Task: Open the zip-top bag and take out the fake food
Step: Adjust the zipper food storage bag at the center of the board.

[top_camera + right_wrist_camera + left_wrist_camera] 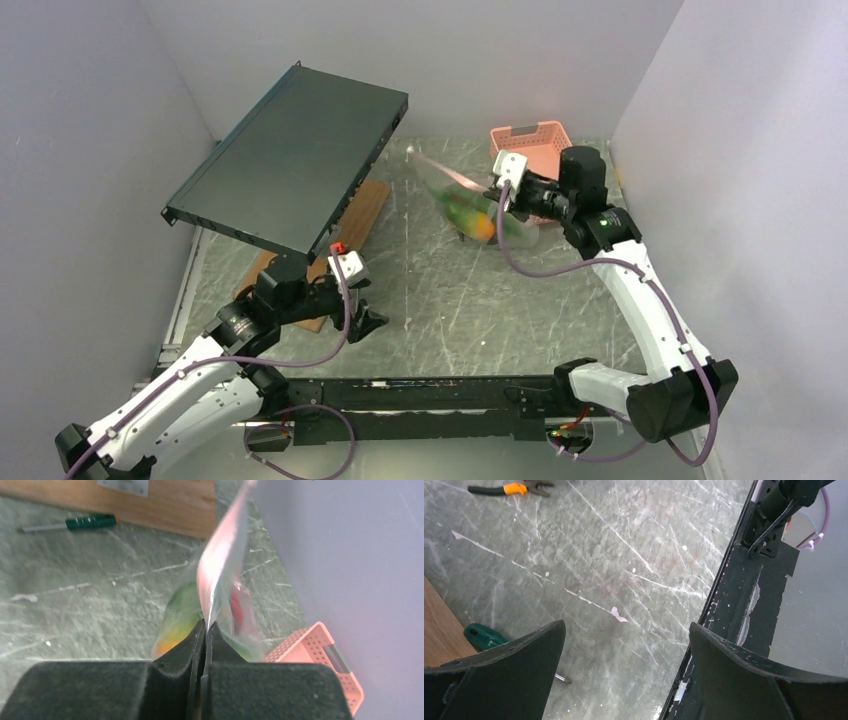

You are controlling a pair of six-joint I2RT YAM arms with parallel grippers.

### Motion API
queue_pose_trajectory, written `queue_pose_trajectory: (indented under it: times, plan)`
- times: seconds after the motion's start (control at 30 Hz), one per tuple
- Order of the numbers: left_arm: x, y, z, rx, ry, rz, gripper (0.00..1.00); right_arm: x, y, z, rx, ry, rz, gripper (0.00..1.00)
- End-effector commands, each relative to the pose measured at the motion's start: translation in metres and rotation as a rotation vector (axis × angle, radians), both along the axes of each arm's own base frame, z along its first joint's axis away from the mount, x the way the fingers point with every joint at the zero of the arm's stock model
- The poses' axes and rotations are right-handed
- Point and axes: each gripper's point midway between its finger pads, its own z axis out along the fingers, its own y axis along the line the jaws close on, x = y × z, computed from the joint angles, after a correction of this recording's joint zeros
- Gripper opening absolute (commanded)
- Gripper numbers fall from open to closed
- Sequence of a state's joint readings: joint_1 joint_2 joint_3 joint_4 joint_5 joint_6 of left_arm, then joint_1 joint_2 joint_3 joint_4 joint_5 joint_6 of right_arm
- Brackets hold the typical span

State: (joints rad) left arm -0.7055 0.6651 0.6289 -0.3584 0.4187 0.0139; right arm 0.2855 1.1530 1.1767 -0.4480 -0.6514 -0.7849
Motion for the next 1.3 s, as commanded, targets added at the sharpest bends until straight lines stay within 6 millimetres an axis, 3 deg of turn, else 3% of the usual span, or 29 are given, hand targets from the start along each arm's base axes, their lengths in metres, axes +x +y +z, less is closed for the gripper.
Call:
queue_pose_trajectory:
  times: [0.0,0.17,0.3,0.63,0.87,1.13,1.27]
  plan:
    - [-0.004,-0.006,0.024,-0.086,-0.084,-0.043,1.00,-0.008,0.007,0.042,0.165,0.083,0.034,0.00]
    - [-0.002,-0.004,0.025,-0.083,-0.088,-0.027,1.00,-0.015,0.006,0.057,0.244,0.124,0.055,0.00]
    - [-0.001,-0.003,0.026,-0.083,-0.094,-0.017,1.00,-0.026,0.006,0.054,0.253,0.156,0.082,0.00]
    - [0.003,-0.002,0.031,-0.107,-0.129,0.005,1.00,-0.086,0.003,0.036,0.159,0.169,0.261,0.00]
    - [0.003,-0.007,0.039,-0.142,-0.176,-0.022,1.00,-0.112,0.003,0.046,0.130,0.137,0.359,0.00]
    - [0.004,-0.012,0.058,-0.227,-0.305,-0.058,1.00,-0.125,0.000,0.039,0.090,0.150,0.397,0.00]
    - [0.010,-0.016,0.075,-0.285,-0.390,-0.052,1.00,-0.141,0.002,0.036,0.094,0.168,0.464,0.00]
